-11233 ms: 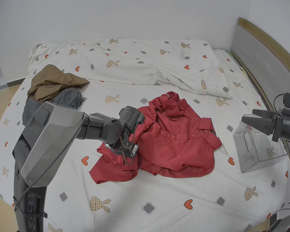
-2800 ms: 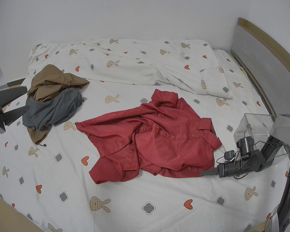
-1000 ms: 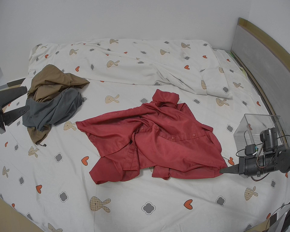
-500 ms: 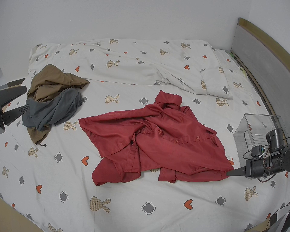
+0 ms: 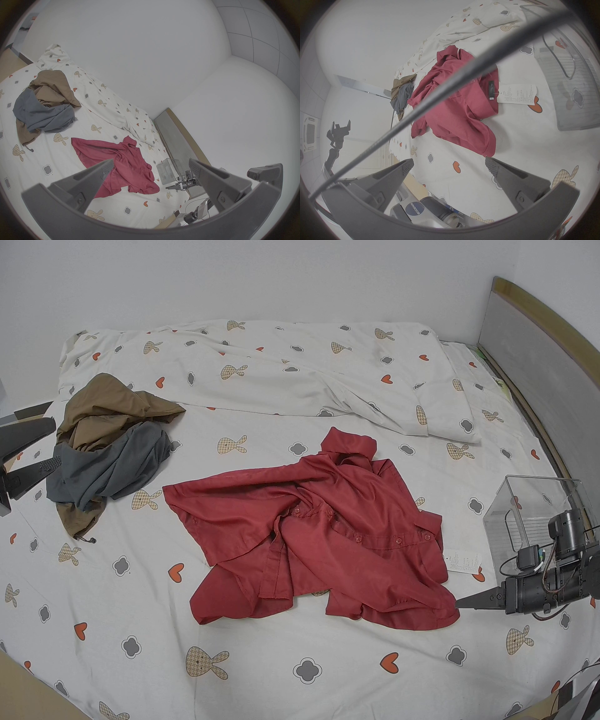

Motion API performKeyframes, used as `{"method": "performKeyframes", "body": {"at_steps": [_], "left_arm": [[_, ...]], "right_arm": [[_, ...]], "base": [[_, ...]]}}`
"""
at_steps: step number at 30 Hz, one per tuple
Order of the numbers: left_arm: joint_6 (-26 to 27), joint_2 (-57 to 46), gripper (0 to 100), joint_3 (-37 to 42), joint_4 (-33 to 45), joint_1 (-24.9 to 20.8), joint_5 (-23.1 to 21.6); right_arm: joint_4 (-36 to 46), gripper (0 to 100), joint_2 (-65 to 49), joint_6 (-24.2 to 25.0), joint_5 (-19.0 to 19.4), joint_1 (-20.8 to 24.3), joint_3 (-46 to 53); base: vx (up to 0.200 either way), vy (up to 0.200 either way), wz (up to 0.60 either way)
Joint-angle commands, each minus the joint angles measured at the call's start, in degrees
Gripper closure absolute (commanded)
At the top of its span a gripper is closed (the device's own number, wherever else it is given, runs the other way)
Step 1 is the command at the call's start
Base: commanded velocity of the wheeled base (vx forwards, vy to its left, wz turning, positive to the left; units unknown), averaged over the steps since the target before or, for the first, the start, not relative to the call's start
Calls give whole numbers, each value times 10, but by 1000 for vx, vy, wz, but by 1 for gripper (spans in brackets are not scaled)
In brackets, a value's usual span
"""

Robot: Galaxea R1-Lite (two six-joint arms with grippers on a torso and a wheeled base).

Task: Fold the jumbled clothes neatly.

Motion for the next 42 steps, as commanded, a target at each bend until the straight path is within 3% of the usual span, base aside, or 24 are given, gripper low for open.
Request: {"method": "performKeyframes", "body": {"at_steps": [1, 5, 7, 8, 11, 13, 15, 18, 25, 42], "left_arm": [[0, 4, 0, 1, 0, 0, 0], [0, 6, 0, 1, 0, 0, 0], [0, 6, 0, 2, 0, -1, 0], [0, 6, 0, 2, 0, 0, 0], [0, 6, 0, 2, 0, 0, 0], [0, 6, 0, 2, 0, 0, 0], [0, 5, 0, 2, 0, 0, 0], [0, 4, 0, 1, 0, 0, 0], [0, 5, 0, 1, 0, 0, 0], [0, 4, 0, 2, 0, 0, 0]], "right_arm": [[1, 0, -13, 0, 0, 4, 5], [12, 0, -47, 1, 0, 45, 12], [33, 0, -59, 2, -5, 134, 7], [37, 0, -57, 3, -9, 149, 4], [55, 0, -16, 5, -123, 276, -29], [52, 0, 55, 4, -234, 339, -51], [51, 0, 100, 5, -305, 371, -75], [51, 0, 147, 5, -366, 391, -123], [55, 0, 191, 6, -377, 417, -186], [52, 0, 279, 14, -360, 412, -289]], "base": [[0, 0, 0], [0, 0, 0], [0, 0, 0], [0, 0, 0], [0, 0, 0], [0, 0, 0], [0, 0, 0], [0, 0, 0], [0, 0, 0], [0, 0, 0]]}}
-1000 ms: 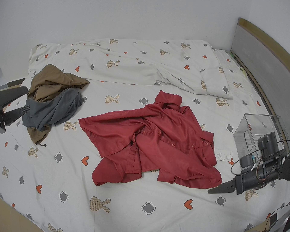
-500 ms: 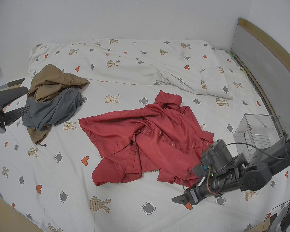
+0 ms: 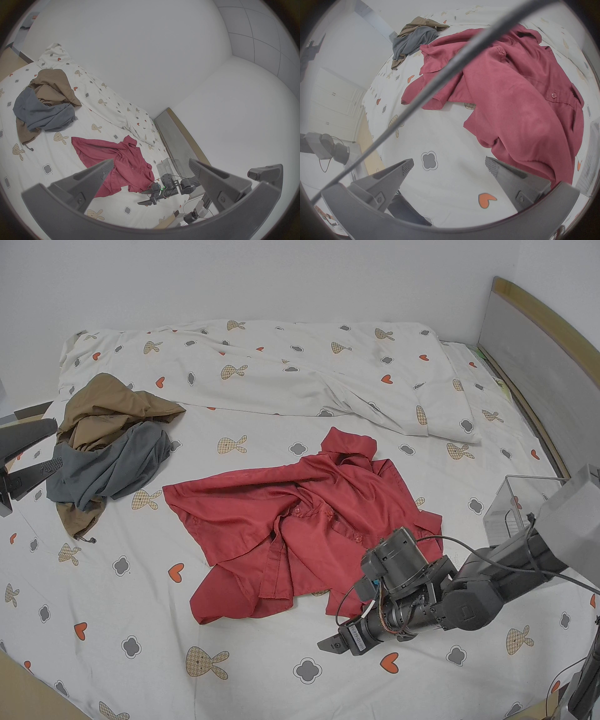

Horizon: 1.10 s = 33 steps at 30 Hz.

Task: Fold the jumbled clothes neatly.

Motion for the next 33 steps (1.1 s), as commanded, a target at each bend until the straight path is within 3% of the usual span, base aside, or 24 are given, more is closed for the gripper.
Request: {"method": "performKeyframes", "body": {"at_steps": [1, 8, 12, 19, 28, 29, 33], "left_arm": [[0, 0, 0, 0, 0, 0, 0], [0, 0, 0, 1, 0, 0, 0], [0, 1, 0, 1, 0, 0, 0], [0, 1, 0, 2, 0, 0, 0], [0, 1, 0, 2, 0, 0, 0], [0, 0, 0, 2, 0, 0, 0], [0, 0, 0, 2, 0, 0, 0]], "right_arm": [[-1, 0, 43, 4, -5, -5, -25], [-2, 0, 73, 4, -17, -23, -52], [-2, 0, 70, 3, -70, -25, -59], [-1, 0, 71, 1, -113, -22, -79], [-2, 0, 101, 6, -129, -1, -91], [-2, 100, 101, 7, -128, -1, -91], [-2, 100, 99, 8, -128, -6, -88]], "base": [[0, 0, 0], [0, 0, 0], [0, 0, 0], [0, 0, 0], [0, 0, 0], [0, 0, 0], [0, 0, 0]]}}
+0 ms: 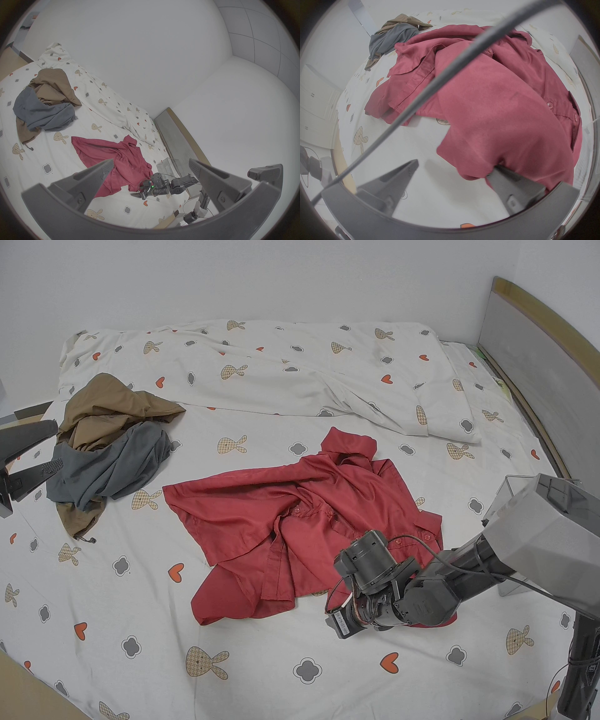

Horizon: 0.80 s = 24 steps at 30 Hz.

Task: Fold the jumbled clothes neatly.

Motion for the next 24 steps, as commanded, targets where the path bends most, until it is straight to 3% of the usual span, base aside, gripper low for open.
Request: {"method": "performKeyframes", "body": {"at_steps": [1, 8, 9, 10, 11, 15, 21, 24], "left_arm": [[0, 1, 0, 0, 0, 1, 0], [0, -1, 0, 0, 0, 0, 0], [0, -1, 0, 0, 0, 0, 0], [0, -1, 0, 0, 0, 0, 0], [0, 0, 0, 0, 0, 0, 0], [0, 0, 0, 1, 0, 0, 0], [0, -1, 0, 1, 0, 0, 0], [0, -1, 0, 1, 0, 0, 0]], "right_arm": [[0, 100, 4, 1, 1, -2, 2], [0, 100, -41, 5, 15, -22, 28], [2, 100, -71, 5, 49, -23, 49], [2, 100, -71, 5, 49, -23, 49], [6, 100, -111, 3, 115, -31, 75], [8, 100, -178, -7, 229, -49, 125], [24, 100, -210, -67, 267, -70, 170], [49, 100, -228, -90, 311, -79, 186]], "base": [[0, 0, 0], [0, 0, 0], [0, 0, 0], [0, 0, 0], [0, 0, 0], [0, 0, 0], [0, 0, 0], [0, 0, 0]]}}
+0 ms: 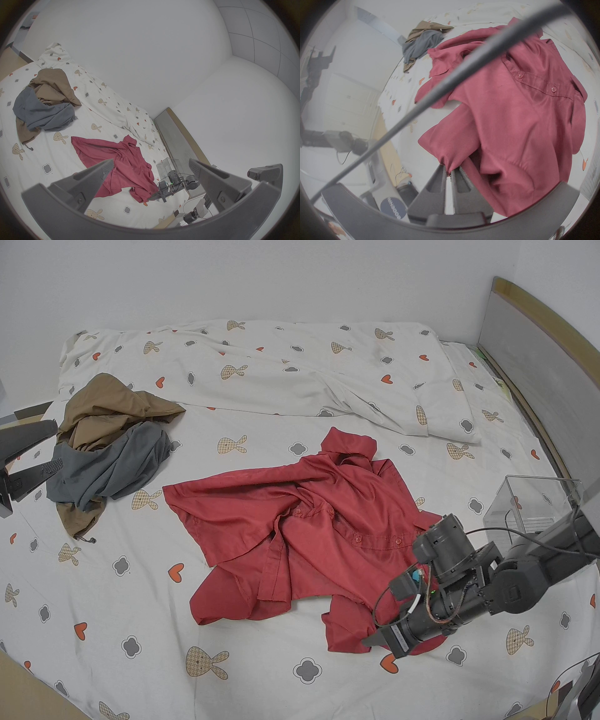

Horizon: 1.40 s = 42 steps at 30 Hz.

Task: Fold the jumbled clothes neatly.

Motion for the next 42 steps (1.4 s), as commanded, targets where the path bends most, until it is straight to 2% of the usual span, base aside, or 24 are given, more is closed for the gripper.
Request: {"method": "performKeyframes", "body": {"at_steps": [1, 2, 3, 5, 8, 11, 17, 21, 25, 26, 42], "left_arm": [[0, 0, 0, 1, 0, 0, 0], [0, 0, 0, 1, 0, 0, 0], [0, 0, 0, 1, 0, 0, 0], [0, 1, 0, 1, 0, 0, 0], [0, 1, 0, 1, 0, 0, 0], [0, 2, 0, 2, 0, 0, 0], [0, 3, 0, 2, 0, -1, 0], [0, 3, 0, 3, 0, -3, 0], [1, 5, 0, 5, 0, -6, 0], [1, 5, 0, 5, 0, -7, 0], [2, 7, 0, 6, 0, -9, 0]], "right_arm": [[31, 100, -62, -30, 43, -21, 33], [31, 100, -62, -30, 43, -21, 33], [55, 100, -65, -50, 66, -28, 33], [63, 100, -65, -57, 72, -31, 33], [116, 100, -61, -115, 101, -42, 27], [134, 100, -59, -134, 123, -46, 24], [144, 100, -59, -137, 126, -45, 30], [180, 100, -63, -173, 125, -46, 32], [185, 100, -63, -167, 126, -45, 31], [186, 0, -63, -162, 128, -45, 29], [180, 0, -114, -150, 127, -60, 41]], "base": [[0, 0, 0], [0, 0, 0], [0, 0, 0], [0, 0, 0], [0, 0, 0], [0, 0, 0], [0, 0, 0], [0, 0, 0], [0, 0, 0], [0, 0, 0], [0, 0, 0]]}}
